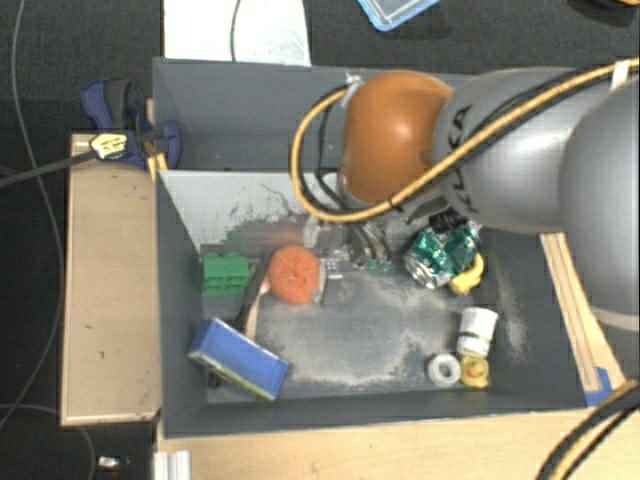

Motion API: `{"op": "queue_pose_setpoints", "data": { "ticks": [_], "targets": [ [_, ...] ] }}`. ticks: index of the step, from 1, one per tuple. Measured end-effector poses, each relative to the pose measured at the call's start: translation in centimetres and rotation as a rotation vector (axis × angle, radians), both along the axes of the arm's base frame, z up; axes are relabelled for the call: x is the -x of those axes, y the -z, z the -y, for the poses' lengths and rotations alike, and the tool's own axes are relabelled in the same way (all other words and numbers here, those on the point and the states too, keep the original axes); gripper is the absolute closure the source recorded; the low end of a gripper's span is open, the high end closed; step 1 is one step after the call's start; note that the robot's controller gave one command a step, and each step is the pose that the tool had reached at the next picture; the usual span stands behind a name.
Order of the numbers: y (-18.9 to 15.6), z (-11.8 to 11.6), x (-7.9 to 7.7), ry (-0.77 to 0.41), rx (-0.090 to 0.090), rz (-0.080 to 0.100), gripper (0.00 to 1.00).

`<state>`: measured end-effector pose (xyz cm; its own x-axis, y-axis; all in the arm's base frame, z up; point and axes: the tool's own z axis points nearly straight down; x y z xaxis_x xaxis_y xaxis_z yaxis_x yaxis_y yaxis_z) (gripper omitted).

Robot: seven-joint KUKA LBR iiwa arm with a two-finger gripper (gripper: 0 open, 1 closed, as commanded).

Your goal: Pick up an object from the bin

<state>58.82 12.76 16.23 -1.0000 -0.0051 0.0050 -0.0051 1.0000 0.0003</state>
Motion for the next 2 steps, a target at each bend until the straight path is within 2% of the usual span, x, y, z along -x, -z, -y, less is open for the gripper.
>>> {"op": "queue_pose_setpoints", "data": {
  "ticks": [1, 2],
  "targets": [
    [-0.5, 0.1, -0.2, 0.003, -0.001, 0.008, 0.0],
    [6.2, -0.9, 0.0, 0.141, -0.002, 0.01, 0.0]
  ]
}}
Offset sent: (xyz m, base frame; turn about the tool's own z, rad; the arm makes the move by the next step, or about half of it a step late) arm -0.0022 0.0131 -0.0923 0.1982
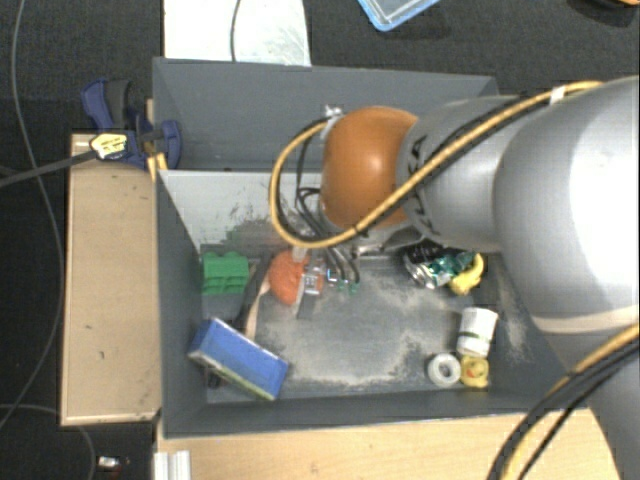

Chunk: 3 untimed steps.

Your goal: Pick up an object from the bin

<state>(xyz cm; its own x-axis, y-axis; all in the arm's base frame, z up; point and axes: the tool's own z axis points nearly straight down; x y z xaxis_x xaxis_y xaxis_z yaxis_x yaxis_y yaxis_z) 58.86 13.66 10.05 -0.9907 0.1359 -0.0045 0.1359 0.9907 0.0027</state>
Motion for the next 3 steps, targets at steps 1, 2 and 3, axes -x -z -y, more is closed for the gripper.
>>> {"op": "queue_pose_setpoints", "data": {
  "ticks": [1, 2, 3],
  "targets": [
    [-2.9, -0.8, 0.6, 0.105, -0.001, 0.001, 0.0],
    [-1.6, -1.0, 0.0, 0.081, 0.0, 0.0, 0.0],
    [2.7, -0.8, -0.2, 0.299, -0.006, 0.008, 0.0]
  ]
}}
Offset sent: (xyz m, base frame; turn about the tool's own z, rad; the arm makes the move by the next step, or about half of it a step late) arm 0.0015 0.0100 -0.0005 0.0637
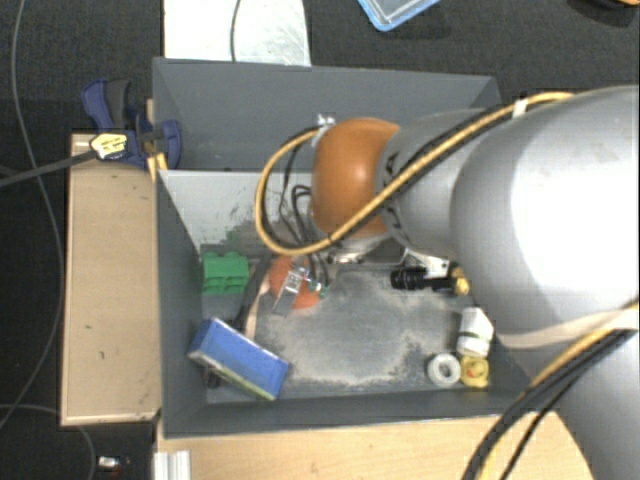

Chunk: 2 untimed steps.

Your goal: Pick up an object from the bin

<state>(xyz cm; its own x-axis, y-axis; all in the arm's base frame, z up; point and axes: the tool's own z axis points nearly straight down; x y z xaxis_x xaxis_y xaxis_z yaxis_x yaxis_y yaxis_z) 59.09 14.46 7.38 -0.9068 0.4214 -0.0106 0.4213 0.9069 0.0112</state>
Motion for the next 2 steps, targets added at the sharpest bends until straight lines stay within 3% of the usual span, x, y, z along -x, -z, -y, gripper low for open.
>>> {"op": "queue_pose_setpoints", "data": {
  "ticks": [1, 2],
  "targets": [
    [0.0, 0.81, 0.08, -0.139, 0.002, 0.004, 1.0],
    [0.0, 0.81, 0.08, -0.138, 0.002, 0.004, 1.0]
  ]
}}
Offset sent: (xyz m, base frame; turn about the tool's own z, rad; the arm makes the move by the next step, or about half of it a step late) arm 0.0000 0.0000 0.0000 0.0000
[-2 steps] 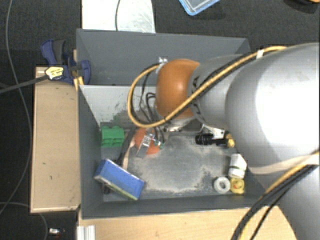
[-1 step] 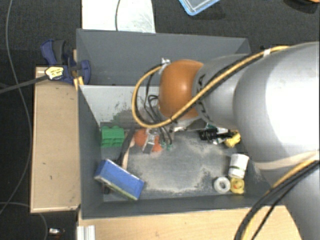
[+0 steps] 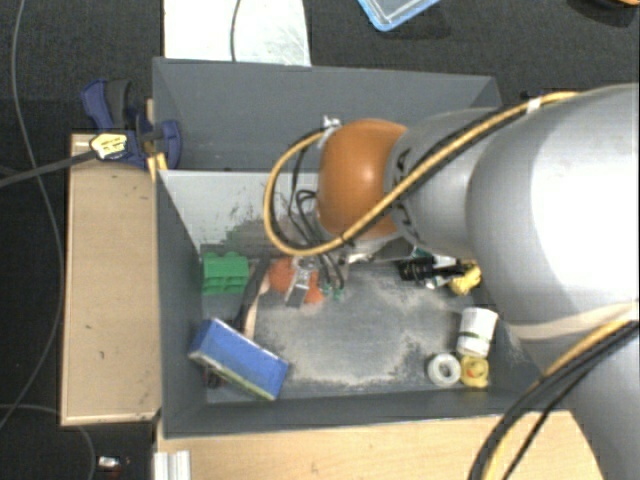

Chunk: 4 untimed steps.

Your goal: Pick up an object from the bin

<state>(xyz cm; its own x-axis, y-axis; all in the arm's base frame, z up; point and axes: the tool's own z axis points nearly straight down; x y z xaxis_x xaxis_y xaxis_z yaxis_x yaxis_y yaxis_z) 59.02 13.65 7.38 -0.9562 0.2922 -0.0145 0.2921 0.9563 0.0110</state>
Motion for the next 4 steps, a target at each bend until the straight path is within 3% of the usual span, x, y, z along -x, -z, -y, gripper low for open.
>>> {"op": "queue_pose_setpoints", "data": {
  "ticks": [2, 4],
  "targets": [
    [-4.0, 0.1, 0.2, 0.0, 0.001, -0.004, 1.0],
    [-12.8, 0.1, 0.2, -0.004, 0.001, -0.006, 1.0]
  ]
}}
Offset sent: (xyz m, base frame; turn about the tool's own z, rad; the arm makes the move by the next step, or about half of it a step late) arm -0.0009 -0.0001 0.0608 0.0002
